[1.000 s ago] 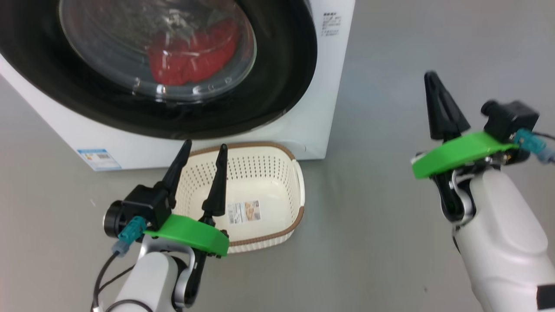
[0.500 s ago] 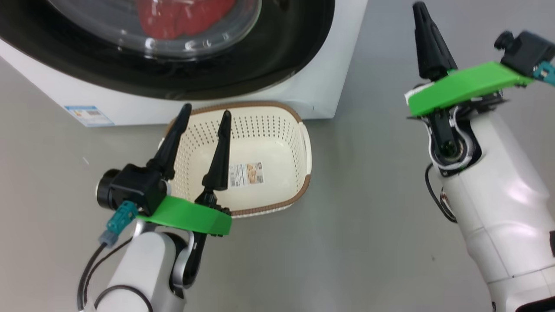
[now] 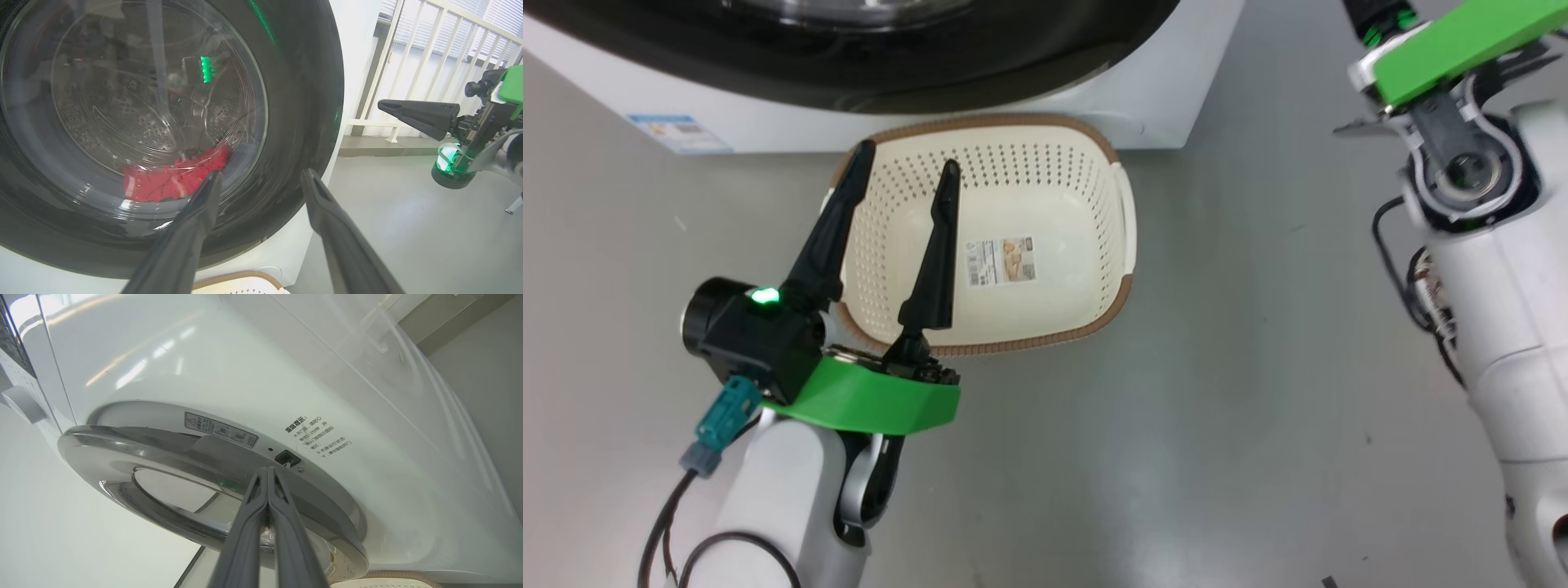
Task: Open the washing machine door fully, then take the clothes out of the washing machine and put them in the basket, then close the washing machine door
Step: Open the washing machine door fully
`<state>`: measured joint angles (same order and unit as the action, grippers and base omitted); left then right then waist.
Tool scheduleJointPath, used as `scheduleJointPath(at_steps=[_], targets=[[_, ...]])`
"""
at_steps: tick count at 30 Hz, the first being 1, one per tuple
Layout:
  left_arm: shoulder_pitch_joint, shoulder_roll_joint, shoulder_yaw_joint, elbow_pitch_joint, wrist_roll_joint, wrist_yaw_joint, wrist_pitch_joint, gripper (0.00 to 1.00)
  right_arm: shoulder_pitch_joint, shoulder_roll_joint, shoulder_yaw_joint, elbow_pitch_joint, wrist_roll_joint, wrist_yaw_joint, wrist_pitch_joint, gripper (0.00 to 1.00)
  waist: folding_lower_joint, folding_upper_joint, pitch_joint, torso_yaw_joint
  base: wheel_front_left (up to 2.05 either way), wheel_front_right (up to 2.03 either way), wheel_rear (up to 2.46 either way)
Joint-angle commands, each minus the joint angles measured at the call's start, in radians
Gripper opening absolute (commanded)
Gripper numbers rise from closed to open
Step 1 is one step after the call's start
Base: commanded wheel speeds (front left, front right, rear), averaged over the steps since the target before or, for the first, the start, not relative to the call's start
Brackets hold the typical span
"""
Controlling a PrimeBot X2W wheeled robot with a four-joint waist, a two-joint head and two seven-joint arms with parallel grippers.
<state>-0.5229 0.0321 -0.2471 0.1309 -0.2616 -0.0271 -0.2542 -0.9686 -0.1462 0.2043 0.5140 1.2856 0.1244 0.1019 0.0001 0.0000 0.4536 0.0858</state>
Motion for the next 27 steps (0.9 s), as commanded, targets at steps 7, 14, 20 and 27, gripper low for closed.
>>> scheduleJointPath(at_steps=[7,14,20,27], targets=[[-0.012,0.018,0.033,-0.055,0.013,-0.006,-0.008,1.0,-0.068,-0.023,0.005,-0.041,0.094,0.006,0.069,0.0,0.0,0.0,0.059,0.045,0.0,0.0,0.0],[-0.01,0.018,0.028,-0.081,0.011,-0.005,-0.008,1.0,-0.122,-0.039,-0.006,-0.039,0.169,0.006,0.127,0.0,0.0,0.0,0.09,0.067,0.0,0.0,0.0],[-0.007,0.018,0.02,-0.093,0.011,-0.001,-0.008,1.0,-0.154,-0.055,0.0,-0.024,0.189,0.006,0.158,0.0,0.0,0.0,0.109,0.084,0.0,0.0,0.0],[-0.007,0.018,0.014,-0.101,0.01,0.001,-0.008,1.0,-0.197,-0.065,0.011,0.0,0.199,0.006,0.186,0.0,0.0,0.0,0.13,0.104,0.0,0.0,0.0]])
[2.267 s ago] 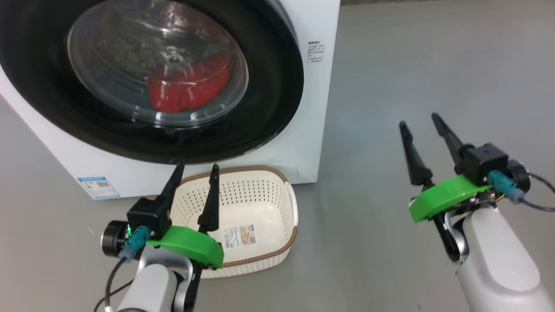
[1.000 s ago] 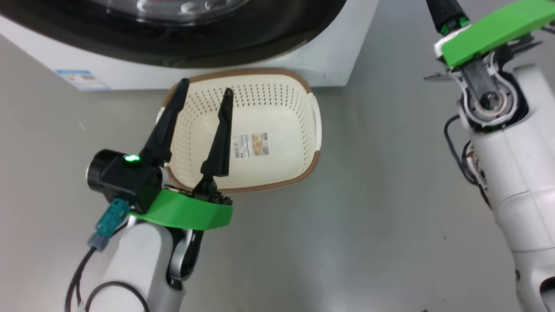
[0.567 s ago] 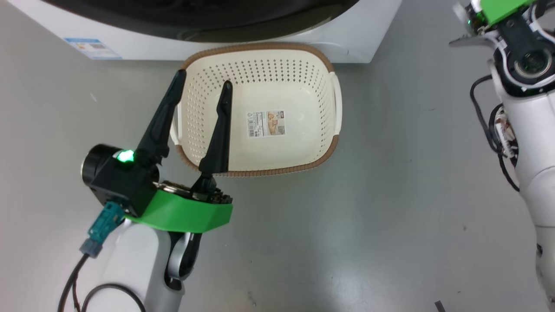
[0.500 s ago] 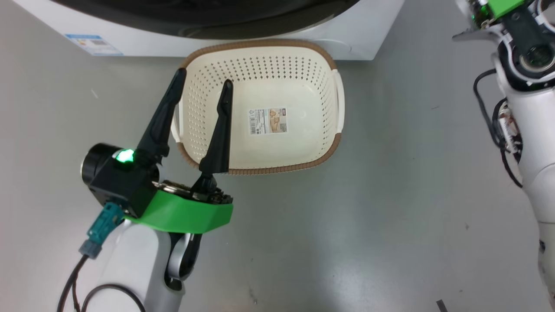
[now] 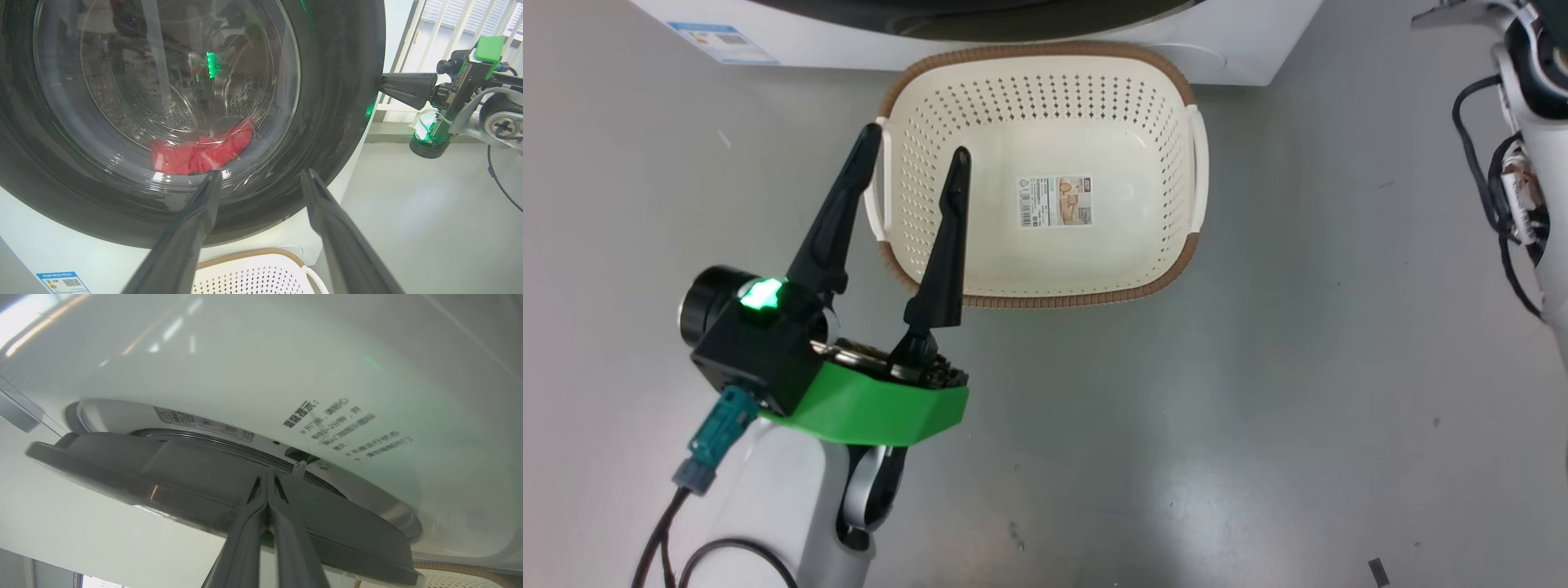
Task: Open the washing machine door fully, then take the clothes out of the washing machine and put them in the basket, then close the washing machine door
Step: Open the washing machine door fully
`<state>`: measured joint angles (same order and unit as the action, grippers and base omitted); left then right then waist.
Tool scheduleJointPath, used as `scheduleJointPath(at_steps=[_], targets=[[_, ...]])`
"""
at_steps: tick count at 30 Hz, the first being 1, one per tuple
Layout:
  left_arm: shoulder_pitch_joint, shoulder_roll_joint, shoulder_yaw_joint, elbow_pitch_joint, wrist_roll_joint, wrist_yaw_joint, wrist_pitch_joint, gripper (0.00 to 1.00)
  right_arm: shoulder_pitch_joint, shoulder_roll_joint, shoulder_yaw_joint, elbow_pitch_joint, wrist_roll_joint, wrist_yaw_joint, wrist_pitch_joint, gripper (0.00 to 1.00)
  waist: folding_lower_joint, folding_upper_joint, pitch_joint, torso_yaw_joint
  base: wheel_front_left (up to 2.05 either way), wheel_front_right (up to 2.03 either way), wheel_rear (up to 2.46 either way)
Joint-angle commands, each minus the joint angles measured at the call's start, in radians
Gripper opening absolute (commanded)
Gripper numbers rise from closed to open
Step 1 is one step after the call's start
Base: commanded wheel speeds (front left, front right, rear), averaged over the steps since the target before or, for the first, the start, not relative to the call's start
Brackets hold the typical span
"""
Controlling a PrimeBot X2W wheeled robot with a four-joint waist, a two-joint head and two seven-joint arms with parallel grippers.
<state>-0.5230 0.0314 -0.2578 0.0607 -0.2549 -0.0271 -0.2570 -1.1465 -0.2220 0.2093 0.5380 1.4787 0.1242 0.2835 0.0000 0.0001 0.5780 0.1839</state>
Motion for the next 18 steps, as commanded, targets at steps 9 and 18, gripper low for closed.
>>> scheduleJointPath(at_steps=[9,18], targets=[[-0.012,0.019,0.02,-0.029,-0.004,0.005,-0.005,1.0,-0.074,-0.002,0.024,0.014,0.007,0.007,0.035,0.0,0.0,-0.0001,0.029,0.024,0.0,0.0,0.0],[-0.012,0.019,0.017,-0.016,-0.013,0.008,-0.005,1.0,-0.088,0.012,0.045,0.031,0.041,0.007,0.102,0.0,0.0,-0.0001,0.035,0.027,0.0,0.0,0.0]])
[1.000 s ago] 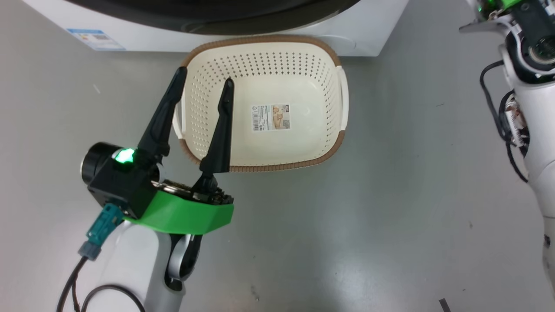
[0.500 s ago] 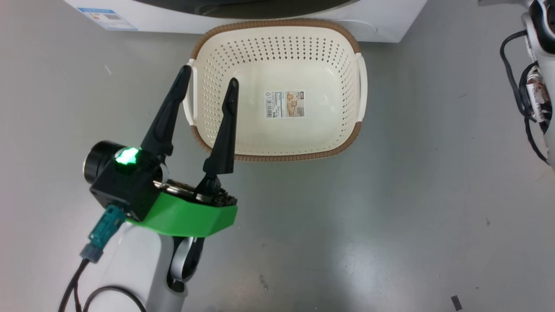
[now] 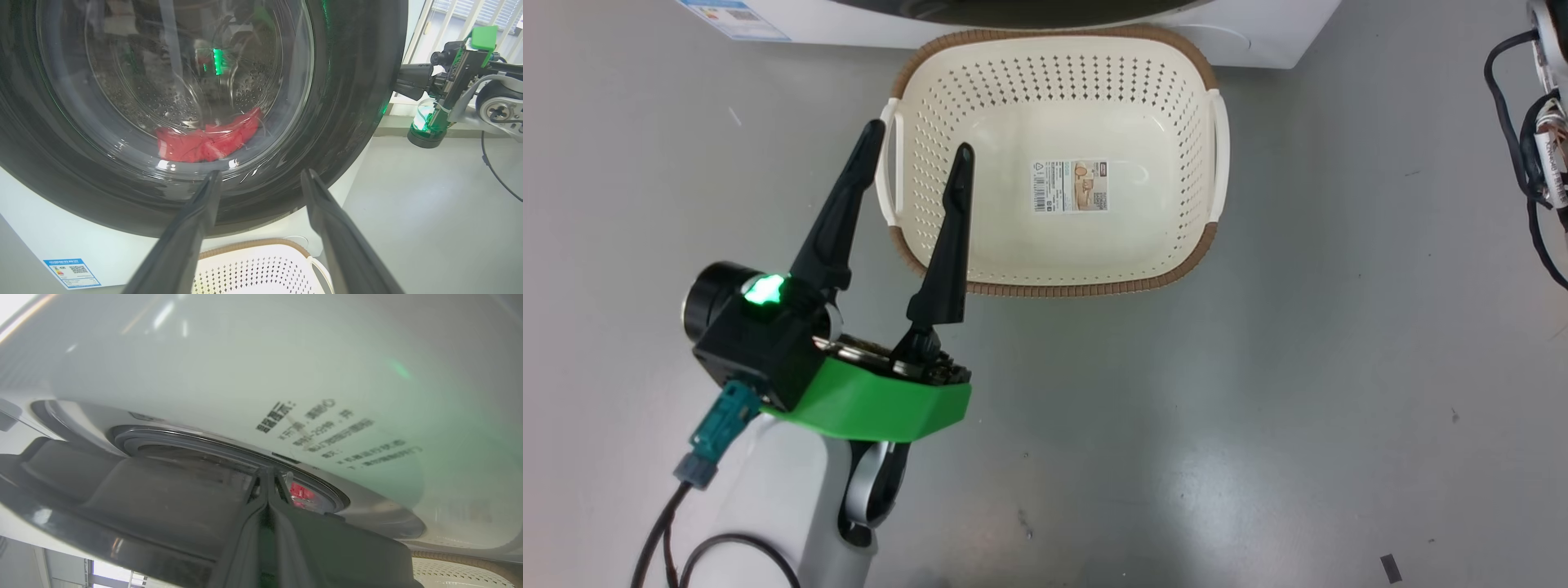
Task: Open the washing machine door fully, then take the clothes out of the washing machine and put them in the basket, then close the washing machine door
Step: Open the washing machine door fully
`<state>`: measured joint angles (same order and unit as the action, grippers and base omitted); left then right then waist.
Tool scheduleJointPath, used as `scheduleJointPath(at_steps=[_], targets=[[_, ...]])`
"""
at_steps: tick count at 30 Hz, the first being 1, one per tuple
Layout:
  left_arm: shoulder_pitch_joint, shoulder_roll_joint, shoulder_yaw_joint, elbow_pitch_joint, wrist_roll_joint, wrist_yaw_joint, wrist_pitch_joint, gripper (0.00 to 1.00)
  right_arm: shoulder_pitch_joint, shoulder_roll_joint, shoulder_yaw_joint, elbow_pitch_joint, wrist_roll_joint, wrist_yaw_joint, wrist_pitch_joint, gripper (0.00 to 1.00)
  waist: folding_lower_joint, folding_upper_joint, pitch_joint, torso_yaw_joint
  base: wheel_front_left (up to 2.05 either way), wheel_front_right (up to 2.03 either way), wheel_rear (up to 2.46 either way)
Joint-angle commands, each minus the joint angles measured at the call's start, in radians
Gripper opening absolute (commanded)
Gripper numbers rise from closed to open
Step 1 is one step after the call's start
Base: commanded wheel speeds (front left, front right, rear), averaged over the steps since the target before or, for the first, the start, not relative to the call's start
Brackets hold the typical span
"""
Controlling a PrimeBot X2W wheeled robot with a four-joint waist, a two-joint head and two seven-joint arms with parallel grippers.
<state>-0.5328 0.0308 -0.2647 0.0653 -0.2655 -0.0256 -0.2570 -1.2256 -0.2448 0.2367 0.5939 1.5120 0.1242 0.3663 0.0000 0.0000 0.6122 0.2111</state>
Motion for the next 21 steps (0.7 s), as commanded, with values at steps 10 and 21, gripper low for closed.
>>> scheduleJointPath(at_steps=[10,21], targets=[[-0.006,0.019,0.024,-0.01,-0.004,0.007,-0.005,1.0,-0.014,0.042,0.024,-0.038,0.061,0.007,0.113,0.0,0.0,0.0,-0.002,-0.005,0.0,0.0,0.0],[-0.005,0.019,0.031,-0.001,0.004,0.013,-0.005,1.0,0.039,0.047,0.032,-0.066,0.087,0.007,0.166,0.0,0.0,0.0,-0.026,-0.015,0.0,0.0,0.0]])
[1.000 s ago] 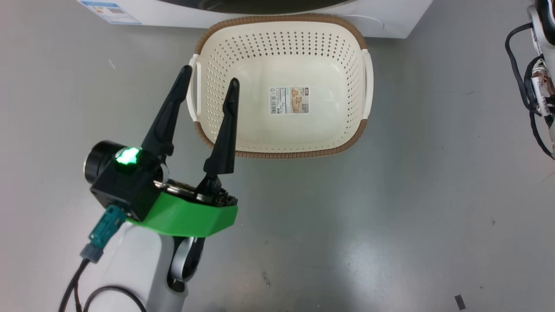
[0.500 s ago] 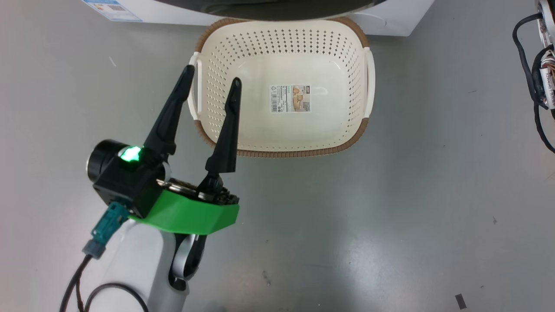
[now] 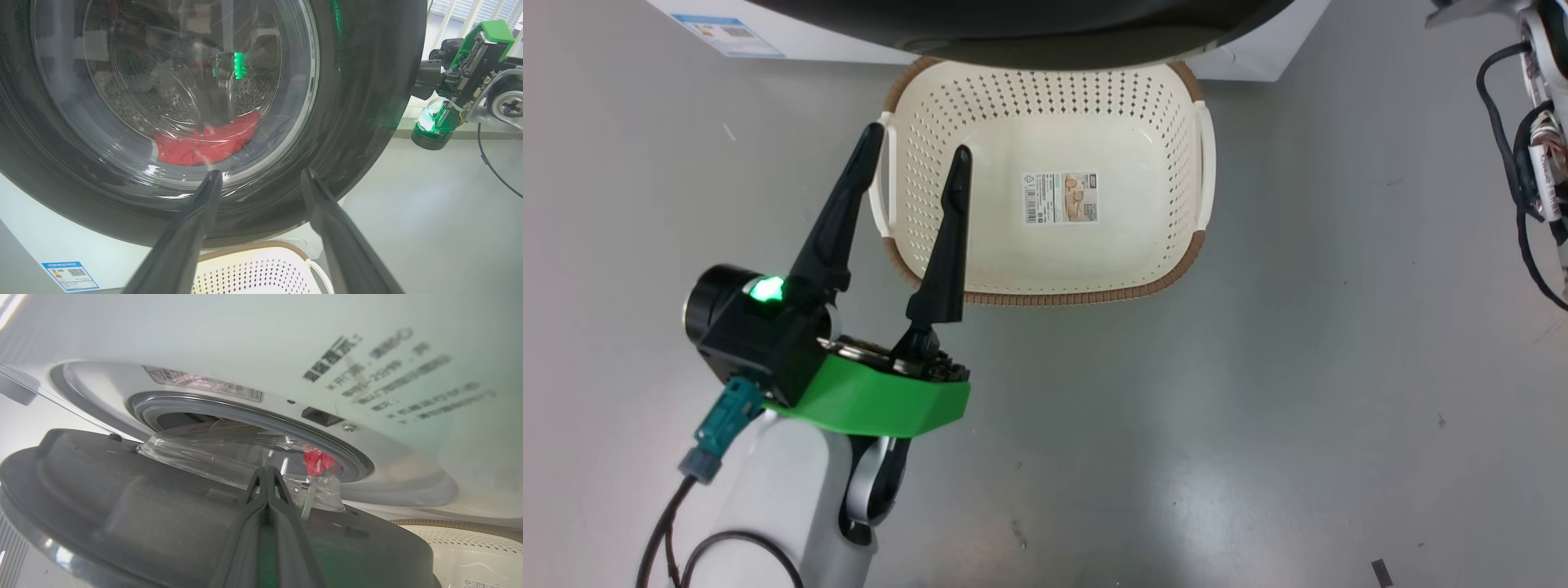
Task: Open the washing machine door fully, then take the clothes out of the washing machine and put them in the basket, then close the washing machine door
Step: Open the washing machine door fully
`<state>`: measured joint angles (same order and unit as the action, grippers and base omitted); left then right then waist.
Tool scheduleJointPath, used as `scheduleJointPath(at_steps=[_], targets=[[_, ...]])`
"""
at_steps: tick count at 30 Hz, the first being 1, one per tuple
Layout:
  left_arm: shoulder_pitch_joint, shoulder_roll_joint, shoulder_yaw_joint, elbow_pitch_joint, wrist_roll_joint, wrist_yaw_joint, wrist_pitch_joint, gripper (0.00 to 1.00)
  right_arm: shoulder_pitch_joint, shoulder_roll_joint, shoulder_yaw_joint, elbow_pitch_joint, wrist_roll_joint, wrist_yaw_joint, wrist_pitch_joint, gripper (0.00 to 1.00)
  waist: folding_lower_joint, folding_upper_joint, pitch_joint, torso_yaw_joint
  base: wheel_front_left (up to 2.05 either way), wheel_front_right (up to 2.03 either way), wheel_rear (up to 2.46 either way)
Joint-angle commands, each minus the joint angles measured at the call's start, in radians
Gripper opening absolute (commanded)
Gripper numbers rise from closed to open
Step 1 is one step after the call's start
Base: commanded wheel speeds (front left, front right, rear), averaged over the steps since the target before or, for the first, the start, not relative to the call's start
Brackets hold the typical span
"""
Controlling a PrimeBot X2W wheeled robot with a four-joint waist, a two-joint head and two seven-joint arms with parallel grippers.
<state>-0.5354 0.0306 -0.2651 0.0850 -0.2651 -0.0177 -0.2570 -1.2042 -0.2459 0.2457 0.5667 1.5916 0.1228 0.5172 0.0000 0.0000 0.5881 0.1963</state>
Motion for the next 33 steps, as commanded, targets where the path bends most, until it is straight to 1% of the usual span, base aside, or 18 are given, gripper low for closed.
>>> scheduleJointPath(at_steps=[1,15,33], targets=[[-0.001,0.02,0.032,-0.019,0.003,0.006,-0.005,1.0,0.023,0.048,0.024,-0.041,0.009,0.008,0.018,0.0,0.0,0.0,-0.006,0.0,0.0,0.0,0.0],[0.012,0.02,0.048,-0.004,0.007,0.009,-0.005,1.0,0.088,0.052,0.041,-0.067,0.021,0.008,0.066,0.0,0.0,0.0,-0.039,-0.003,0.0,0.0,0.0],[0.014,0.02,0.069,-0.009,0.015,0.008,-0.005,1.0,0.152,0.045,0.055,-0.128,0.05,0.008,0.14,0.0,0.0,0.0,-0.039,-0.019,0.0,0.0,0.0]])
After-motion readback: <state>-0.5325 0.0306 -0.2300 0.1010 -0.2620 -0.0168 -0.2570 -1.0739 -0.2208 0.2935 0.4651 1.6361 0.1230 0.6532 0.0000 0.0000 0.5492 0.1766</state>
